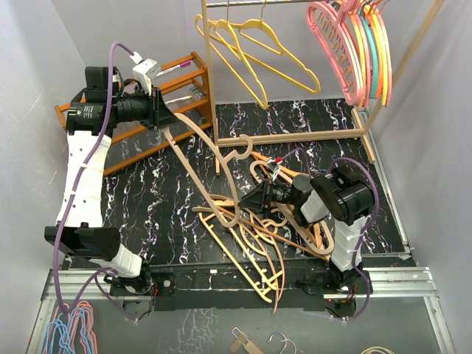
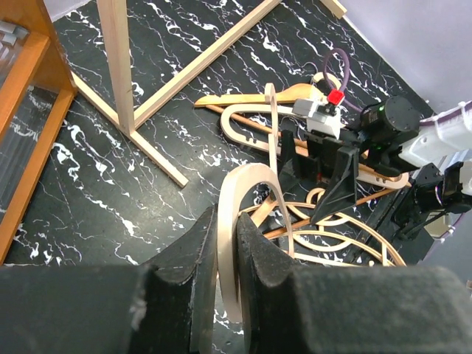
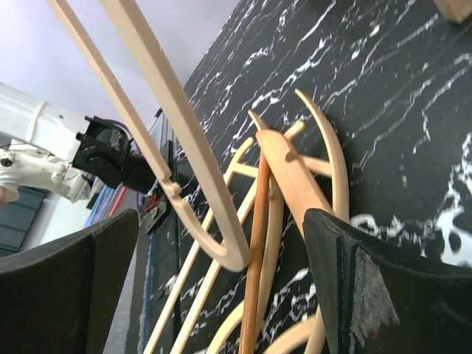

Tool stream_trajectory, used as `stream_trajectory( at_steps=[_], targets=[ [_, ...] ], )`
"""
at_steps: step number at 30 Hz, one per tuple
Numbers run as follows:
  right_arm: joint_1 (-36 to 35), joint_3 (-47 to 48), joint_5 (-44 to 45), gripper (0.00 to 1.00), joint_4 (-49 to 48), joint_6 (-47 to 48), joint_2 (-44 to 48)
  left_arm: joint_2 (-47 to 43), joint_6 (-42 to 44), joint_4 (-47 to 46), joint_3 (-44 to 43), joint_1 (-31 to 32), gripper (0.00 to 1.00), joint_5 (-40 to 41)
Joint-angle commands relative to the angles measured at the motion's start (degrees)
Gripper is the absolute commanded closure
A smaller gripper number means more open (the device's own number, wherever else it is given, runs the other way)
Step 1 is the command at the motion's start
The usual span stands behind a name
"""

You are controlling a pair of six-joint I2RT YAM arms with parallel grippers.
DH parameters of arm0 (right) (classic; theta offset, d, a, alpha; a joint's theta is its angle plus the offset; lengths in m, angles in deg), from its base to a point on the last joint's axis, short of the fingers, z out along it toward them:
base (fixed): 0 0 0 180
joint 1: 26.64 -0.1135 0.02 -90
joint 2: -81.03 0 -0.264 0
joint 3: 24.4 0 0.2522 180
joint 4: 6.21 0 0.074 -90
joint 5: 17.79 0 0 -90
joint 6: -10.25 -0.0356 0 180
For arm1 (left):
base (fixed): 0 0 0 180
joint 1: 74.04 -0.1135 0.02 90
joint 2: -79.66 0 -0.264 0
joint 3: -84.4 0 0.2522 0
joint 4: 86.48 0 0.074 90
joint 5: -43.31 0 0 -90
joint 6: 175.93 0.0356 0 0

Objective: Organize the hangers
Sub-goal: Pick up the hanger at the center of the board.

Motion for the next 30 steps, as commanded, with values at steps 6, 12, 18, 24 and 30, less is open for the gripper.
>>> stream_trajectory(
  at_steps=[6, 12, 18, 24, 30],
  targets=[
    [-4.82, 7.02, 8.49, 0.02, -21.79, 9.03, -4.29, -1.32, -1.13, 1.09, -2.10, -0.37, 1.00, -1.52],
    [-6.62, 9.89, 4.76, 0.18, -21.82, 5.06, -5.95, -1.77, -0.76, 0.24, -1.41, -0.42, 1.00, -0.82],
    [-6.63, 5.60, 1.86, 0.41, -21.86, 3.59, -3.42, -2.20, 1.06, -1.50, -0.09, -0.45, 1.00, 2.34],
    [-6.80, 3.29, 0.22, 0.53, -21.88, 2.62, -2.62, -1.88, 1.93, -2.88, 0.08, -0.45, 1.00, 4.03],
    [-7.82, 4.20, 2.18, 0.54, -21.87, 1.07, -2.44, -1.95, 1.57, -3.48, 0.68, -0.45, 1.00, 4.08]
  ],
)
